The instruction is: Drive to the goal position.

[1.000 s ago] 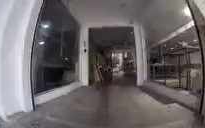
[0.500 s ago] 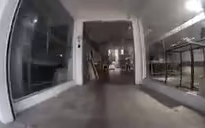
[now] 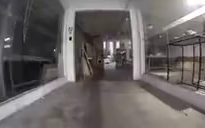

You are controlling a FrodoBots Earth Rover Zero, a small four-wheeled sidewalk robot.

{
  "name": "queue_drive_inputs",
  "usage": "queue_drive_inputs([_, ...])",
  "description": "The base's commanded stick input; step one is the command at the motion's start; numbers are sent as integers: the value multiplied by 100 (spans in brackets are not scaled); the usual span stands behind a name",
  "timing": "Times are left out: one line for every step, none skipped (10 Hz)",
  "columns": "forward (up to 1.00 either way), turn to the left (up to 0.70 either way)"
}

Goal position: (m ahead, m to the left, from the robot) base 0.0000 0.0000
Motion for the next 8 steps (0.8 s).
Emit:
queue_drive_inputs([70,0])
queue_drive_inputs([70,0])
queue_drive_inputs([70,1])
queue_drive_inputs([70,6])
queue_drive_inputs([70,13])
queue_drive_inputs([70,14])
queue_drive_inputs([70,14])
queue_drive_inputs([70,14])
